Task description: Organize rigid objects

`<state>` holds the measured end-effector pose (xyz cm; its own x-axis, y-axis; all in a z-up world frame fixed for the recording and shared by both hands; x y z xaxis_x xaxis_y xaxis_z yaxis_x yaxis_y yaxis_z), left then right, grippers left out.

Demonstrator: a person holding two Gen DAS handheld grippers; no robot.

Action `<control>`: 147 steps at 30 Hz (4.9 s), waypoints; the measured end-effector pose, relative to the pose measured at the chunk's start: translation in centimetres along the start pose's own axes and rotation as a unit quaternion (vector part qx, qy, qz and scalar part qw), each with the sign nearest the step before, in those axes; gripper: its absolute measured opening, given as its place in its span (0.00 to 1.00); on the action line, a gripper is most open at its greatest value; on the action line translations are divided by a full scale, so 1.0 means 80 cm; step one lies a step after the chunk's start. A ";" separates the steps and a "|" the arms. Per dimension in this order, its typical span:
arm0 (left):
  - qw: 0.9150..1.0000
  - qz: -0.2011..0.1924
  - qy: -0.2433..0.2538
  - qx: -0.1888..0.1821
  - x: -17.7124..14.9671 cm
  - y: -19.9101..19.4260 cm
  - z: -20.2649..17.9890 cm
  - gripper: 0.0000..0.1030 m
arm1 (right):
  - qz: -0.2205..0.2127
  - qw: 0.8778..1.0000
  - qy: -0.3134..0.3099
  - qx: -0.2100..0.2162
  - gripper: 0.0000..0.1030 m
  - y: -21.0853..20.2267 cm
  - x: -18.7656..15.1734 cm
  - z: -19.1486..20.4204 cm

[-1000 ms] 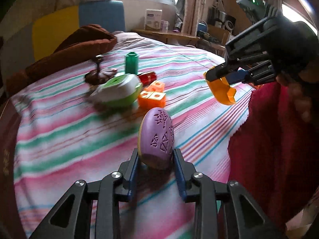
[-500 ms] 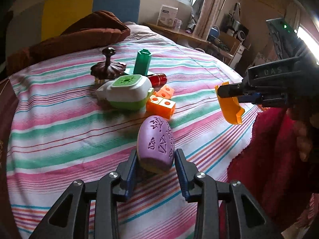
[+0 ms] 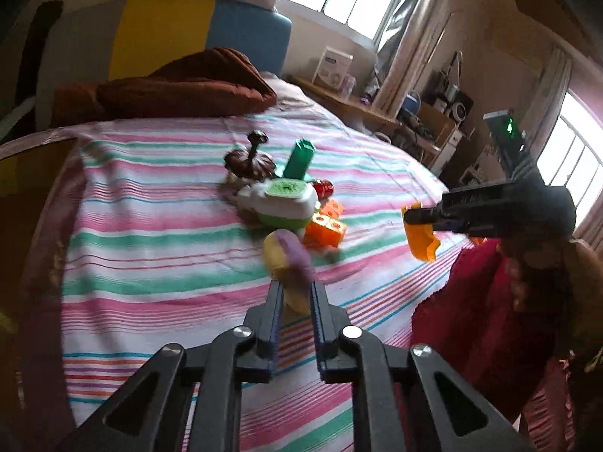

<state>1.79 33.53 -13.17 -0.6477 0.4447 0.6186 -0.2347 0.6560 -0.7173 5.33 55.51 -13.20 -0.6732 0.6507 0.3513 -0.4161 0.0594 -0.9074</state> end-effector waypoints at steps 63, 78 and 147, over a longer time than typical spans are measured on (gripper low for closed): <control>0.996 -0.064 -0.025 0.051 0.003 -0.068 0.053 0.75 | -0.002 0.998 0.046 0.043 0.26 0.060 -0.004 0.011; 0.981 -0.070 -0.131 0.123 -0.023 -0.134 0.197 0.75 | -0.068 0.992 0.032 0.098 0.26 0.024 0.015 0.043; 0.930 -0.126 -0.229 0.258 -0.094 -0.244 0.287 0.75 | 0.115 0.941 -0.281 0.151 0.26 0.136 -0.158 0.553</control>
<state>-5.45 3.37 -11.17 -0.7382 -0.0662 0.6714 -0.6609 0.2708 -0.6999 -17.72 14.45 -17.32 -0.9482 0.1122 0.2972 -0.3175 -0.3065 -0.8973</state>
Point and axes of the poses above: each gripper's, at about its wrist camera, not at the fingertips, and y roughly the way its jaws point, z to its left, x to its top, the point moved 8 cm from there along y, roughly the way its jaws point, and after that the axes turned 6 degrees about z, right-handed, at the moved point
